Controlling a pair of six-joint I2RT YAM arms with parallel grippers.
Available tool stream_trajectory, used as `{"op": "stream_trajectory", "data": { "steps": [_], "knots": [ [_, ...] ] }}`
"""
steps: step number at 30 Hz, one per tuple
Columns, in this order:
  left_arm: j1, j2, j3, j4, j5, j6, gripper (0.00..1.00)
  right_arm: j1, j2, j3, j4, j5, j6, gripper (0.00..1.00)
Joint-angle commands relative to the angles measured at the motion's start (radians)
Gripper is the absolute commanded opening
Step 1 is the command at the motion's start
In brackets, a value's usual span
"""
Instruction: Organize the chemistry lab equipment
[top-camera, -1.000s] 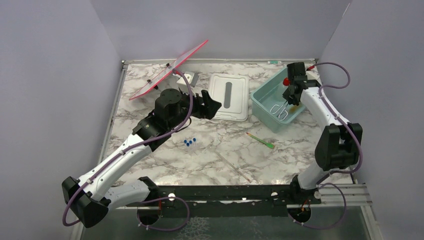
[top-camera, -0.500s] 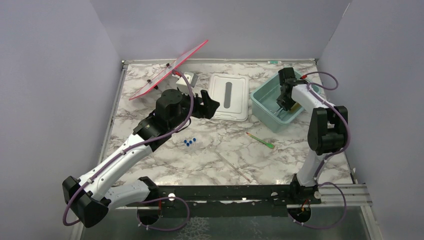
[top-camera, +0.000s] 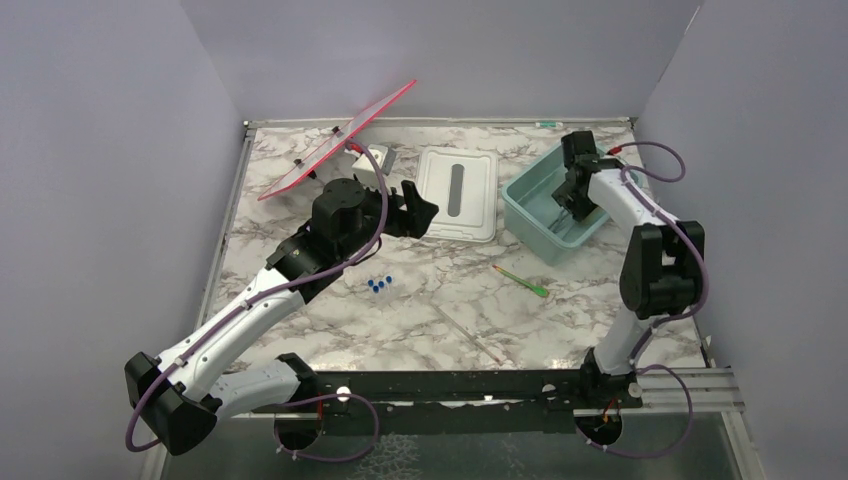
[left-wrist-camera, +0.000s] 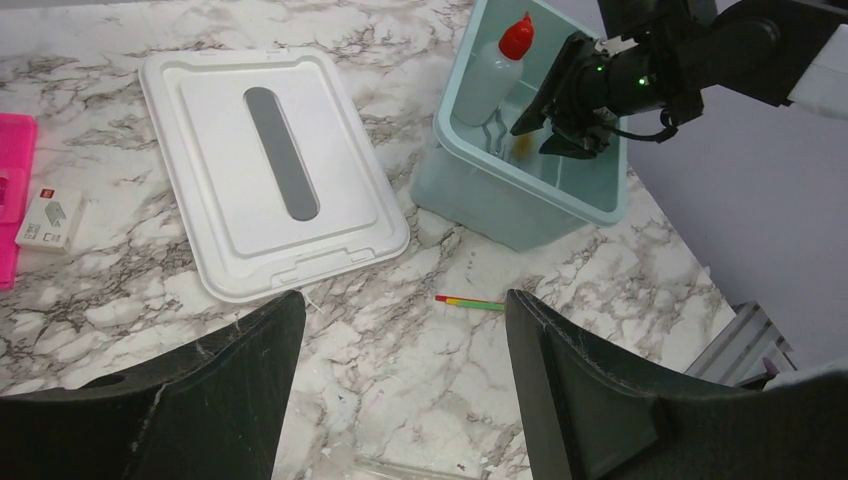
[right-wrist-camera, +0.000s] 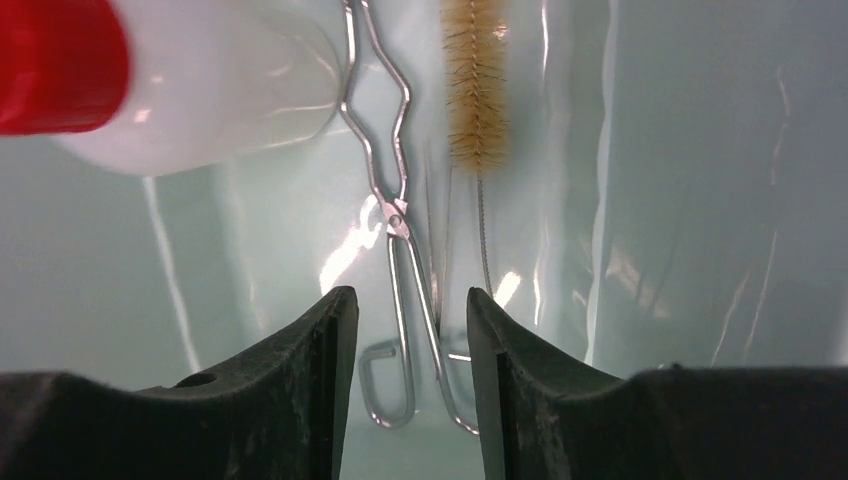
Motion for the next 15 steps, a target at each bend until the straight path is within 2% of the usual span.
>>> {"op": "stream_trajectory", "data": {
  "steps": [1, 5, 10, 15],
  "knots": [
    [-0.001, -0.012, -0.005, 0.0, -0.011, 0.013, 0.76, -0.005, -0.128, -0.003, -0.018, -0.003, -0.021, 0.49],
    [-0.001, -0.021, -0.005, -0.003, -0.001, 0.013, 0.76, -0.004, -0.268, -0.015, 0.029, -0.084, -0.188, 0.49],
    [-0.001, -0.039, -0.001, -0.015, -0.033, 0.023, 0.76, 0.014, -0.455, -0.078, 0.095, -0.327, -0.414, 0.5],
    [-0.001, -0.073, 0.021, -0.042, -0.148, 0.035, 0.76, 0.12, -0.615, -0.137, 0.072, -0.488, -0.487, 0.51]
  ]
}}
